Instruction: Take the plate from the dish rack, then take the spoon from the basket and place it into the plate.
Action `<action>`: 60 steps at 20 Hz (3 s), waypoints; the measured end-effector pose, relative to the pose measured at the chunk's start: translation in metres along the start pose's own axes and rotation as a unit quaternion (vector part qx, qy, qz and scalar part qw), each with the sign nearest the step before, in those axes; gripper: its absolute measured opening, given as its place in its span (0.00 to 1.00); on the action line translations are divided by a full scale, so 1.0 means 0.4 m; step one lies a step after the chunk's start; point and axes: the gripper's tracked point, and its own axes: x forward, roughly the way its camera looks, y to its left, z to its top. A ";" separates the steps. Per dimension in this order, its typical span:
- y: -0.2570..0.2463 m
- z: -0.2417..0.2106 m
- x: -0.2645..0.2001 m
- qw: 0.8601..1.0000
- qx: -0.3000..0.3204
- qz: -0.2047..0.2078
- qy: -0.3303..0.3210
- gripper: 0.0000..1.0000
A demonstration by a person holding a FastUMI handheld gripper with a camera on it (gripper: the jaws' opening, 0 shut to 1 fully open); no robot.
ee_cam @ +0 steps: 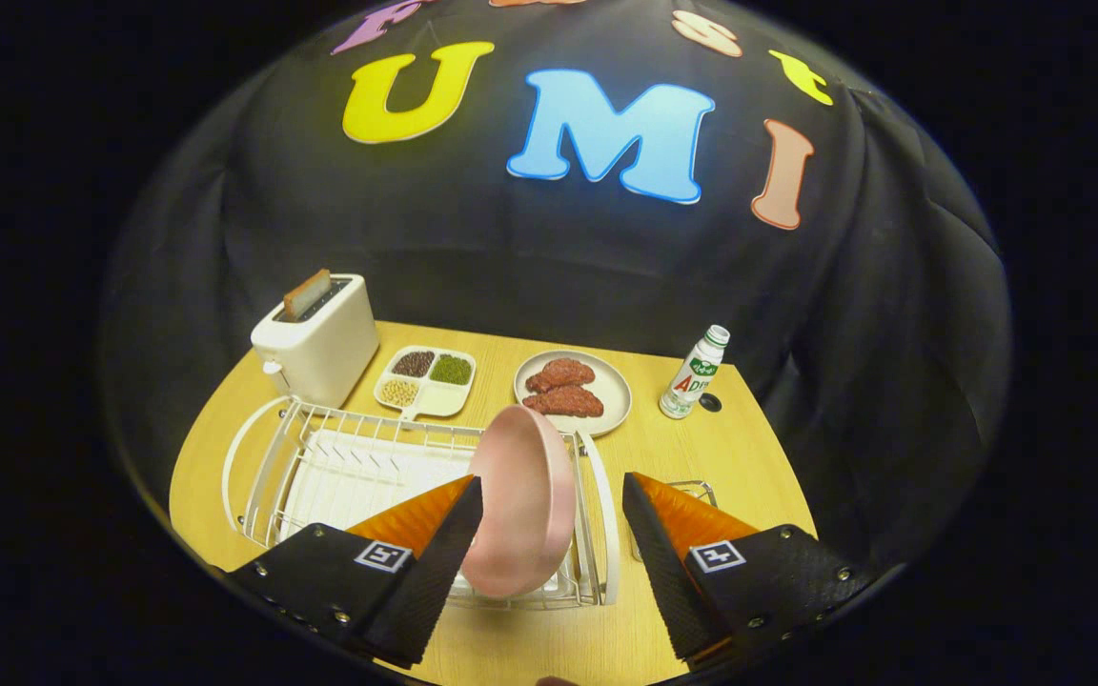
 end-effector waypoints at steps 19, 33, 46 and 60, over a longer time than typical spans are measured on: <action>-0.012 -0.064 0.122 0.990 0.032 -0.065 0.120 0.09; -0.016 0.035 0.062 0.986 -0.056 -0.131 0.085 0.09; -0.083 0.072 -0.044 0.996 0.002 -0.060 0.059 0.09; -0.308 -0.108 -0.226 0.997 0.038 -0.005 0.060 0.08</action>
